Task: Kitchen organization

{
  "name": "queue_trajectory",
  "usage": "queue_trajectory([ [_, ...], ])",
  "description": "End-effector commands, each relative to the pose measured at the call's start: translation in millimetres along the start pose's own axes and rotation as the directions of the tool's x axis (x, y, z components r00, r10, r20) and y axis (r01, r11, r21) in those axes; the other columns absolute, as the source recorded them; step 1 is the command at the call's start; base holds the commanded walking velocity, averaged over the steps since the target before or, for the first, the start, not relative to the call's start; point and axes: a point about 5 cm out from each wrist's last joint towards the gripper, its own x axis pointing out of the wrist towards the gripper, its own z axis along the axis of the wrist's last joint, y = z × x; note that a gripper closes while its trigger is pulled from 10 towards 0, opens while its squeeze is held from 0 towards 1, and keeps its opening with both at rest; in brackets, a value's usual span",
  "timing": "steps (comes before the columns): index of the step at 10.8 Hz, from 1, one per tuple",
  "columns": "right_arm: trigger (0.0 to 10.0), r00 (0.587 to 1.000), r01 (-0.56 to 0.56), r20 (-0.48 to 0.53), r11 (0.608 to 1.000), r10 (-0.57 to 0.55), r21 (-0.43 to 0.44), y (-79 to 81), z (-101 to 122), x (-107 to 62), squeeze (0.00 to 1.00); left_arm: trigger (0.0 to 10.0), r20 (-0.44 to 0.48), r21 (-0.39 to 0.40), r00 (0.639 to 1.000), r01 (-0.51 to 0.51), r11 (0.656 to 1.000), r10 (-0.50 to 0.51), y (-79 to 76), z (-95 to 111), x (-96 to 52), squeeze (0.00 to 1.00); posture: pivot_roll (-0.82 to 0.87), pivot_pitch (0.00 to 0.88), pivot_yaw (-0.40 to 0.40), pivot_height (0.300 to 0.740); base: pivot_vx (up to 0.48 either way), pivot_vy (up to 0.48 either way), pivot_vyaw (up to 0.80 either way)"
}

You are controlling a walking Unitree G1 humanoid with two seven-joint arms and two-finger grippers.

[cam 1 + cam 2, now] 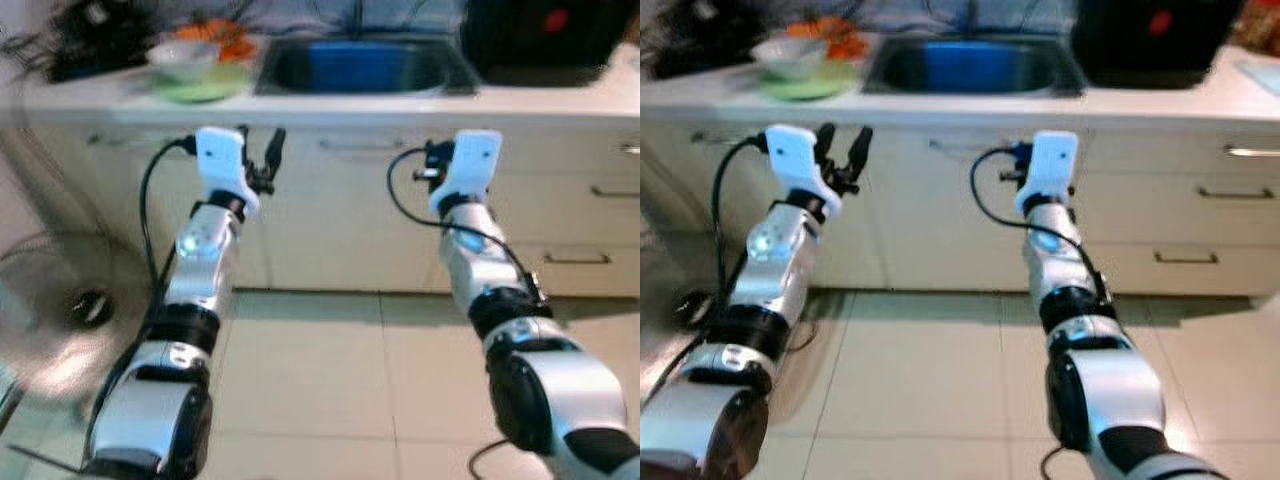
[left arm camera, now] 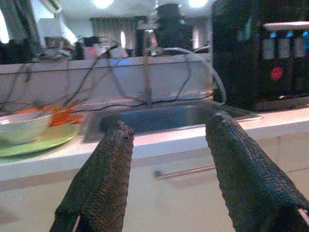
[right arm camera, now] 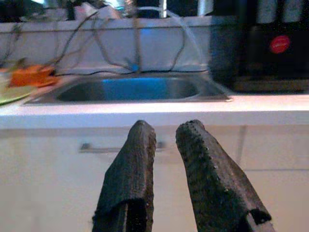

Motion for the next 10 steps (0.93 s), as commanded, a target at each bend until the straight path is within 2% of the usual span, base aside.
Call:
queue_trajectory([
  [1, 10.0, 0.993, -0.003, -0.116, 1.0, 0.005, 0.016, 16.9, -68.0, -52.7, 0.0, 10.0, -0.203, -0.014, 0.962, -0.187, 0.982, 0.18, 12.4, -61.5, -48.5, 0.0, 0.03, 0.075, 0.016, 0.74, 0.337, 0.0, 0.0],
  [3, 10.0, 0.995, -0.005, -0.102, 1.0, 0.008, 0.025, 17.5, -64.8, -50.6, 0.0, 10.0, -0.175, -0.017, 0.966, -0.196, 0.98, 0.19, 13.3, -58.0, -47.4, 0.0, 0.03, 0.075, 0.013, 0.74, 0.319, 0.0, 0.0],
  [10, 10.0, 0.996, -0.016, -0.091, 0.999, 0.019, 0.034, 20.2, -62.4, -49.1, 0.0, 10.0, -0.163, -0.018, 0.968, -0.196, 0.98, 0.191, 14.0, -55.9, -45.9, 0.0, 0.03, 0.054, 0.011, 0.74, 0.0, 0.0, 0.0],
])
